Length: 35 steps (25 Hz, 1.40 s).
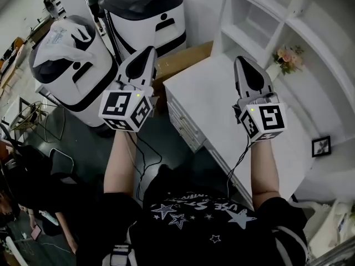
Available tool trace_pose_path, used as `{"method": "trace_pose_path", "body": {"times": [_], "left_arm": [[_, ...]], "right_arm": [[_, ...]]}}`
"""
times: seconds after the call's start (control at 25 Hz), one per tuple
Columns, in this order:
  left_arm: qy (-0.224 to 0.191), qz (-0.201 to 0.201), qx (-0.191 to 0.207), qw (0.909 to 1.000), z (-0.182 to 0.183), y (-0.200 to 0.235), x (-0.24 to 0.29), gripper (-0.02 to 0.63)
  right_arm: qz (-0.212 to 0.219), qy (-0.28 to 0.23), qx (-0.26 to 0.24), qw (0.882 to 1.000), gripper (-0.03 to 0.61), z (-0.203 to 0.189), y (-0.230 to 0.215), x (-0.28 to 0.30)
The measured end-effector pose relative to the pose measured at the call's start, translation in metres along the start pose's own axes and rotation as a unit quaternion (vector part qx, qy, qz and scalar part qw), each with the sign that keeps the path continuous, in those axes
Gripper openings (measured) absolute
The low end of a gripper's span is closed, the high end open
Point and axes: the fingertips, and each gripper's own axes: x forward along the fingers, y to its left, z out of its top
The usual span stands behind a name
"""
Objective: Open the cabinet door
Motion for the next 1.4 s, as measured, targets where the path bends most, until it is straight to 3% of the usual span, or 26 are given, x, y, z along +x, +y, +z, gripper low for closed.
{"method": "trace_pose_path", "body": {"times": [0.24,0.4,0.72,0.96,1.4], "left_arm": [[0.031,-0.020,-0.019,0.9992,-0.039,-0.018,-0.037,0.008],[0.053,-0.016,-0.015,0.9983,-0.060,-0.018,-0.064,0.008],[0.120,-0.002,-0.059,0.9910,-0.109,-0.027,-0.157,0.008],[0.149,0.004,-0.082,0.9854,-0.120,-0.041,-0.223,0.008],[0.159,-0.010,-0.108,0.9812,-0.116,-0.095,-0.301,0.008]], "right_arm": [[0.013,0.029,0.029,0.999,0.006,-0.034,0.022,-0.016],[0.019,0.051,0.041,0.998,0.006,-0.055,0.039,-0.024],[0.016,0.100,0.049,0.994,0.006,-0.083,0.084,-0.051],[0.028,0.108,0.056,0.992,0.005,-0.077,0.126,-0.084],[0.010,0.129,0.074,0.989,0.005,-0.074,0.165,-0.163]]}}
